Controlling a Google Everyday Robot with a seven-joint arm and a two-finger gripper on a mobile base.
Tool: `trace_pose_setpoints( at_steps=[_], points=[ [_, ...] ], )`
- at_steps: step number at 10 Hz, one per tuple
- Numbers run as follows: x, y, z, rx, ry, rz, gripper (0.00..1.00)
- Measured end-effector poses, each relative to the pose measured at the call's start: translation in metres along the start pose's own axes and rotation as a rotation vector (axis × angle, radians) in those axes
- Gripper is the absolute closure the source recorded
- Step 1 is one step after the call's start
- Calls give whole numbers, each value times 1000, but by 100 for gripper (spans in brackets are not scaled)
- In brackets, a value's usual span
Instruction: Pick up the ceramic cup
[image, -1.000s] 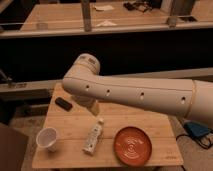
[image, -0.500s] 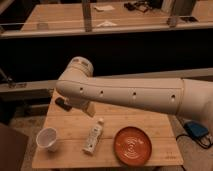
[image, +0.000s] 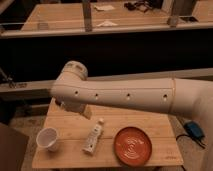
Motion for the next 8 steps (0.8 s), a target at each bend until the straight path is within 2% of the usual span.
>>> trace_pose_setpoints(
  at_steps=[4, 8],
  points=[
    [-8, -5, 11, 4, -12, -53, 20],
    [-21, -7, 31, -1, -46, -118, 20]
  ],
)
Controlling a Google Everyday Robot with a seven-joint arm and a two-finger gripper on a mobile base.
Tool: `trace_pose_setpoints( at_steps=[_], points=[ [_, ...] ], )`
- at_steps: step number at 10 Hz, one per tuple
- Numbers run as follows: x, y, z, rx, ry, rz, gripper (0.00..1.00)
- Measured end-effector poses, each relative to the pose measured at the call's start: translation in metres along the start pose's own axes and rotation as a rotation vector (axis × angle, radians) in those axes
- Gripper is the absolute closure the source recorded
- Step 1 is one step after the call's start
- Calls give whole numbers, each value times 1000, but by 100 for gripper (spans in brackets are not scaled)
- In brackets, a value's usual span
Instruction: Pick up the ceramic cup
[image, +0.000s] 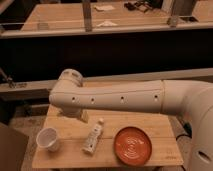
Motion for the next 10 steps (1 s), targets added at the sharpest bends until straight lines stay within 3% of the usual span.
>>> trace_pose_setpoints(
  at_steps=[6, 10],
  points=[
    [-24, -9, 40, 7, -46, -68, 20],
    [-37, -20, 56, 16, -57, -73, 20]
  ],
)
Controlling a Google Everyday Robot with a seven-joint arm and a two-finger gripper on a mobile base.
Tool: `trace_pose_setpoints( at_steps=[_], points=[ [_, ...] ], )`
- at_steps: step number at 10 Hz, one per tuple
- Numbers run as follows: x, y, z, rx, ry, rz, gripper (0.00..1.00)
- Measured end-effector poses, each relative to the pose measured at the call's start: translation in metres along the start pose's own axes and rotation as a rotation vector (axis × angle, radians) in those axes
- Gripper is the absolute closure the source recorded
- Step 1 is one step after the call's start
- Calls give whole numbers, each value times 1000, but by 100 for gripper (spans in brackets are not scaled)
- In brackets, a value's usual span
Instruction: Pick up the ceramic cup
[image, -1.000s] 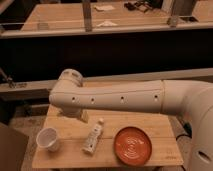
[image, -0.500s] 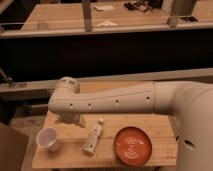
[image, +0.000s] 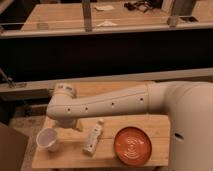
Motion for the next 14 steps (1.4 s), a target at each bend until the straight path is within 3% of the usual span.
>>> trace_pose_setpoints(
  at_steps=[14],
  points=[
    [-3, -19, 40, 18, -35, -11, 20]
  ],
)
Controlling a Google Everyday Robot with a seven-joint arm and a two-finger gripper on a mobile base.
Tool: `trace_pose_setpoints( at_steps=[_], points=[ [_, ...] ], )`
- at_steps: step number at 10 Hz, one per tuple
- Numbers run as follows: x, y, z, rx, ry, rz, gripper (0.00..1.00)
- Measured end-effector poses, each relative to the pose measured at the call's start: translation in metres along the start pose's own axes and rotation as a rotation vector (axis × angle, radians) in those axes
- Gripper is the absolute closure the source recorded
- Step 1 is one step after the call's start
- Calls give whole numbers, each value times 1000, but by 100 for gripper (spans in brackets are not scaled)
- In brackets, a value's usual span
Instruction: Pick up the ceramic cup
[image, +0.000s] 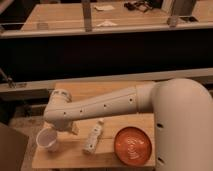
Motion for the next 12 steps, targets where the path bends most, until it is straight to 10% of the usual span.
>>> trace_pose_setpoints(
  at_steps=[12],
  points=[
    [1, -7, 17, 9, -38, -23, 20]
  ],
)
